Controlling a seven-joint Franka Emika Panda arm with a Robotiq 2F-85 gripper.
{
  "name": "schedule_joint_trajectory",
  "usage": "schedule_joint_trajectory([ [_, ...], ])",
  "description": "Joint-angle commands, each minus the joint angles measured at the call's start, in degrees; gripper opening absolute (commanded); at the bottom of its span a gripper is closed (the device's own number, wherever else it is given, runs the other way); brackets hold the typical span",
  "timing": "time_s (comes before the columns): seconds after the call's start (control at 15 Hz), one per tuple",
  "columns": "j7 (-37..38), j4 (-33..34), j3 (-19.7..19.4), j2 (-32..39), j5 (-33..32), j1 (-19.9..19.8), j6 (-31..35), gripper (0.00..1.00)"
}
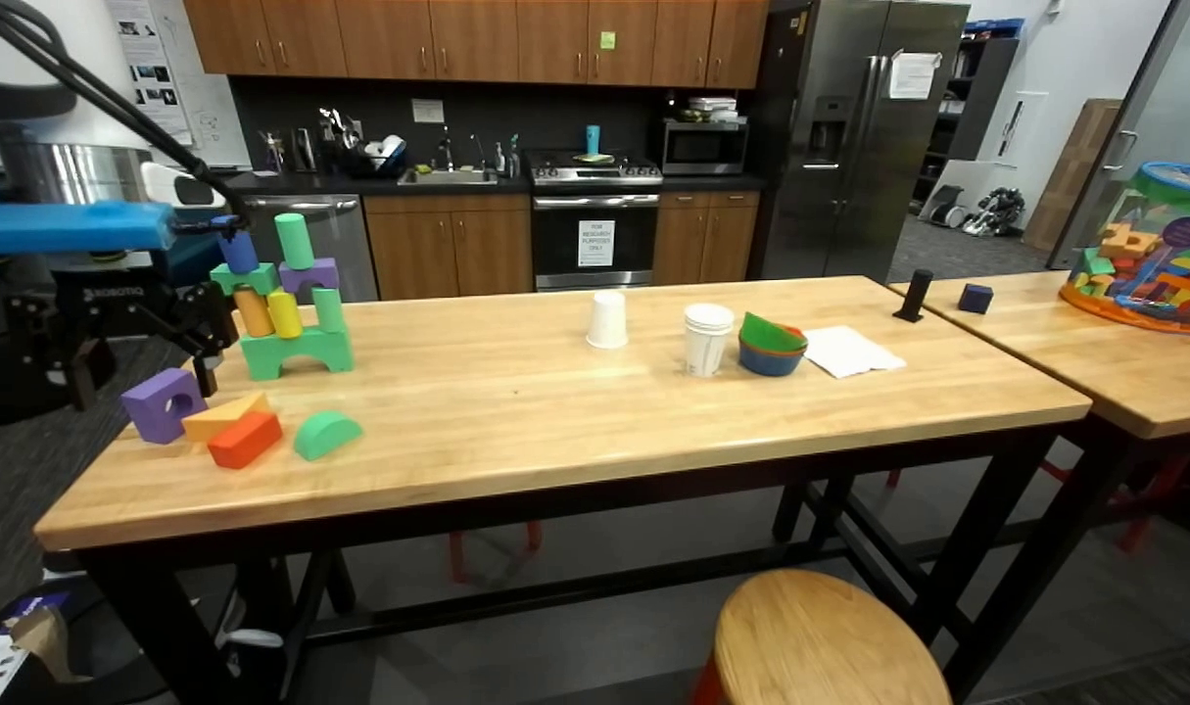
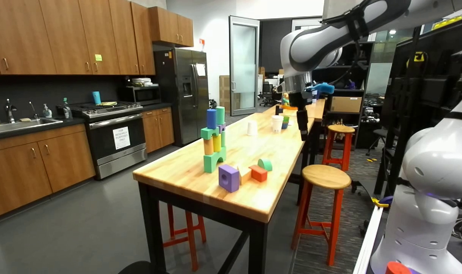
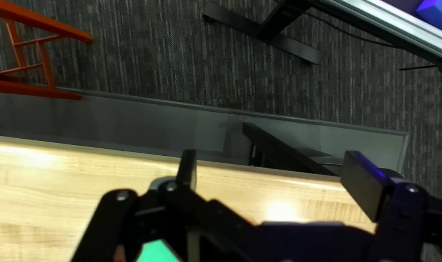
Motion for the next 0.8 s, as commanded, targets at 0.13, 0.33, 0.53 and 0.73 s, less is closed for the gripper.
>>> schedule_joint_trajectory([
  [0.13,15.1,-1.4,4.4,0.7,7.2,2.7,4.4,1.00],
  [0.33,23.7,-1.8,8.2,1.6,9.6,3.5,9.0,1.00],
  [0.53,21.8,-1.7,8.2,1.5,9.3,4.1,7.8,1.00],
  [0.73,22.5,-1.7,8.7,2.0,9.4,4.4,8.0,1.00],
])
